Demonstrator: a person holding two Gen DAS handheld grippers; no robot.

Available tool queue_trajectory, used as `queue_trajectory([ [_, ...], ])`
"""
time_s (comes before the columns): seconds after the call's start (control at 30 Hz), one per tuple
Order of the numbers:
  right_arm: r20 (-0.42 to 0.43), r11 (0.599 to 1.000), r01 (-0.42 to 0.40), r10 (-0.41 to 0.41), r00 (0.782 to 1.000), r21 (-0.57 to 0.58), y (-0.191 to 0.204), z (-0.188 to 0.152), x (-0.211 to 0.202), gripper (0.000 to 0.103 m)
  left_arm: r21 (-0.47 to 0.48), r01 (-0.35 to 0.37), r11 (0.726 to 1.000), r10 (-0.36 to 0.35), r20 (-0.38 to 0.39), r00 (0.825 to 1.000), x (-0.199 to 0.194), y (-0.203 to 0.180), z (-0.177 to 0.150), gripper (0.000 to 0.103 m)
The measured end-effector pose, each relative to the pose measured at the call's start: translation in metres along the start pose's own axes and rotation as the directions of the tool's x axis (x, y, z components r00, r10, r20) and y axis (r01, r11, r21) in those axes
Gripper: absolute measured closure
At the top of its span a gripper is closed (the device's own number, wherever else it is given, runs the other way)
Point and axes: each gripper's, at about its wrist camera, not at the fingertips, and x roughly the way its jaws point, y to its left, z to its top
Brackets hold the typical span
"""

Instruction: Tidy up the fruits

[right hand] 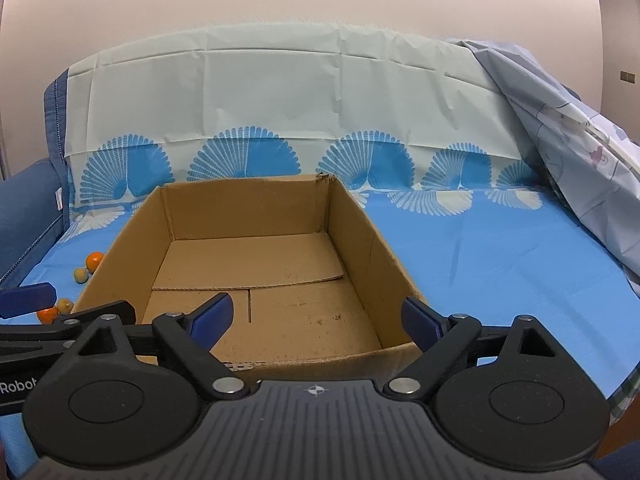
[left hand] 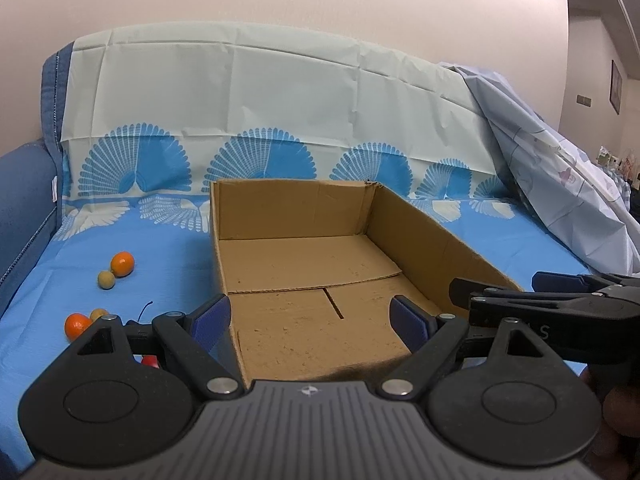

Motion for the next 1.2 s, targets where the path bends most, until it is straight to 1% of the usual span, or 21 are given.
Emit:
queue_trajectory([
  [0.13, 0.016, 1.000, 0.006, -0.006, 1.000, -0.002, 0.001, -0.001, -0.001, 0.012, -0.001, 0.002, 1.000, -0.002, 0.000, 1.000, -0.001, 0.000, -0.001, 0.013],
  [0.4, 0.005, 1.000, 0.002, -0.002, 1.000, 0.008, 0.001, -0.001, 0.000, 0.012, 0.000, 0.005, 1.000, -0.005, 0.001, 1.000, -0.002, -0.001, -0.003, 0.013],
  [0.57, 0.000, 1.000, -0.006, 0.006, 1.000, 0.021, 0.001, 0.001, -0.001, 0.015, 0.010, 0.011, 1.000, -0.011, 0.000, 1.000, -0.003, -0.003, -0.003, 0.013],
  [0.6, -0.015, 1.000, 0.001, -0.001, 1.000, 0.007, 0.000, 0.001, -0.001, 0.016, 0.011, 0.013, 1.000, -0.013, 0.001, 1.000, -0.003, -0.003, -0.002, 0.013],
  [0.63, -0.023, 1.000, 0.000, 0.000, 1.000, 0.019, 0.001, 0.001, 0.000, 0.017, 0.011, 0.015, 1.000, -0.015, 0.003, 1.000, -0.003, -0.002, -0.001, 0.013],
  [0.73, -0.027, 1.000, 0.008, -0.008, 1.000, -0.001, 0.003, 0.001, -0.001, 0.022, 0.021, 0.017, 1.000, -0.017, 0.008, 1.000, -0.004, -0.003, -0.001, 0.015],
  [0.77, -0.024, 1.000, 0.010, -0.010, 1.000, -0.007, 0.004, 0.001, -0.001, 0.026, 0.029, 0.016, 0.999, -0.016, 0.007, 1.000, -0.005, -0.003, -0.001, 0.017],
  [0.8, -0.021, 1.000, 0.012, -0.012, 1.000, -0.012, 0.004, 0.000, 0.000, 0.028, 0.040, 0.014, 0.999, -0.014, 0.006, 1.000, -0.005, -0.003, 0.000, 0.021],
  [0.83, -0.019, 1.000, 0.011, -0.011, 1.000, -0.012, 0.004, 0.000, -0.001, 0.033, 0.052, 0.012, 0.999, -0.013, 0.004, 1.000, -0.005, -0.003, 0.000, 0.023],
  [0.87, -0.012, 1.000, 0.013, -0.013, 1.000, -0.013, 0.005, 0.000, -0.001, 0.040, 0.061, 0.014, 0.998, -0.015, 0.003, 1.000, -0.006, -0.003, 0.001, 0.029],
  [0.9, -0.001, 1.000, 0.018, -0.018, 1.000, -0.011, 0.005, 0.000, -0.002, 0.043, 0.064, 0.021, 0.998, -0.021, 0.000, 1.000, -0.007, -0.001, 0.003, 0.038],
  [0.97, 0.030, 0.999, 0.039, -0.039, 0.999, -0.002, 0.004, 0.001, -0.004, 0.055, 0.054, 0.048, 0.997, -0.047, -0.011, 0.999, -0.010, 0.007, 0.009, 0.045],
  [1.03, 0.057, 0.999, 0.041, -0.042, 0.997, 0.023, 0.002, 0.001, -0.006, 0.059, 0.027, 0.089, 0.996, -0.088, -0.030, 0.996, -0.013, 0.021, 0.020, 0.054],
  [1.07, 0.060, 0.999, 0.039, -0.042, 0.997, 0.038, 0.002, 0.003, -0.006, 0.059, 0.017, 0.118, 0.993, -0.117, -0.041, 0.992, -0.014, 0.030, 0.029, 0.061],
  [1.1, 0.059, 0.998, 0.035, -0.038, 0.998, 0.053, 0.001, 0.004, -0.006, 0.059, 0.025, 0.147, 0.989, -0.146, -0.043, 0.988, -0.016, 0.040, 0.039, 0.064],
  [1.13, 0.055, 0.998, 0.028, -0.032, 0.998, 0.064, 0.001, 0.005, -0.006, 0.059, 0.055, 0.172, 0.984, -0.170, -0.035, 0.985, -0.020, 0.050, 0.049, 0.064],
  [1.2, 0.053, 0.998, 0.018, -0.022, 0.998, 0.065, 0.003, 0.006, -0.006, 0.059, 0.147, 0.217, 0.965, -0.217, -0.011, 0.976, -0.030, 0.072, 0.068, 0.064],
])
